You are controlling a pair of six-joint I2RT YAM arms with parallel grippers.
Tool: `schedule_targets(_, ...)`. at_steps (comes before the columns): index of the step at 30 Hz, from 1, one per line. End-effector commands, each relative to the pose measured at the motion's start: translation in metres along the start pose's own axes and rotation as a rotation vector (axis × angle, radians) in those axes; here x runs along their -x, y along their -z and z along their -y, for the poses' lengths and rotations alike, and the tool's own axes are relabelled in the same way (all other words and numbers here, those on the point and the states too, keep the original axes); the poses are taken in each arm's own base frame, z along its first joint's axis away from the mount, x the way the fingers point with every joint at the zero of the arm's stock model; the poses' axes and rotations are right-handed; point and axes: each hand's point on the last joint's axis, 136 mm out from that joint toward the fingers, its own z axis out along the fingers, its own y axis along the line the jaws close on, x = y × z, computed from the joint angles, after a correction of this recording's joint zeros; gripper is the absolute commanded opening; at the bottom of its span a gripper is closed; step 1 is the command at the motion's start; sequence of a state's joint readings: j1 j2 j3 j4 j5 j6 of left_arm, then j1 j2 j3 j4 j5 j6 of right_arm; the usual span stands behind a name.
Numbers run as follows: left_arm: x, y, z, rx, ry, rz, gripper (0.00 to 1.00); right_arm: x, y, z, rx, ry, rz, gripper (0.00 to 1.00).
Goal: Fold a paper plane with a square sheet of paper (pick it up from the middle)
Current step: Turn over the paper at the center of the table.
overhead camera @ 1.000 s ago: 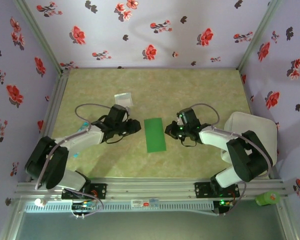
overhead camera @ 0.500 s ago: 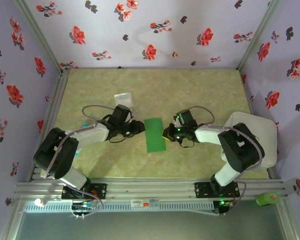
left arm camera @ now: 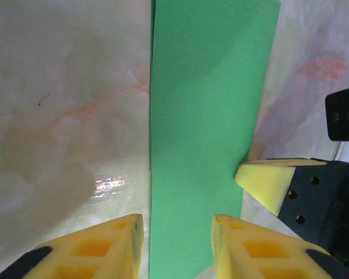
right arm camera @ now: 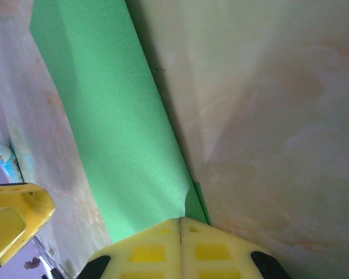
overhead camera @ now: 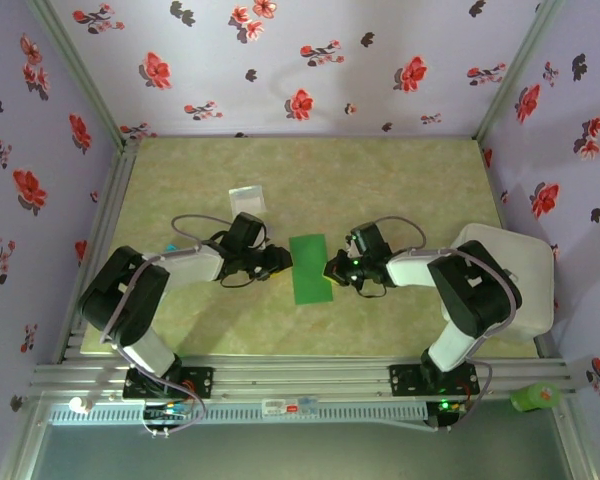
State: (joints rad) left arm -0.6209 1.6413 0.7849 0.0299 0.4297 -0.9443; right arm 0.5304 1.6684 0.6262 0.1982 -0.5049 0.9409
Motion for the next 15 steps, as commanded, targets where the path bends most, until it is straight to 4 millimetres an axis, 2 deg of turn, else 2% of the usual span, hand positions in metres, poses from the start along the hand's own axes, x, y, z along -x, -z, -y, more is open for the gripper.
schedule_targets(1,0.000,-0.004,0.004,-0.026,0.020,-0.021,0.36,-0.014,-0.009,0.040,-0.100,-0.106,-0.012,0.05)
schedule_targets(15,-0.006,-0.023,-0.004,-0.017,0.049,-0.071,0.33,-0.014,-0.013,0.044,-0.100,-0.143,-0.009,0.06)
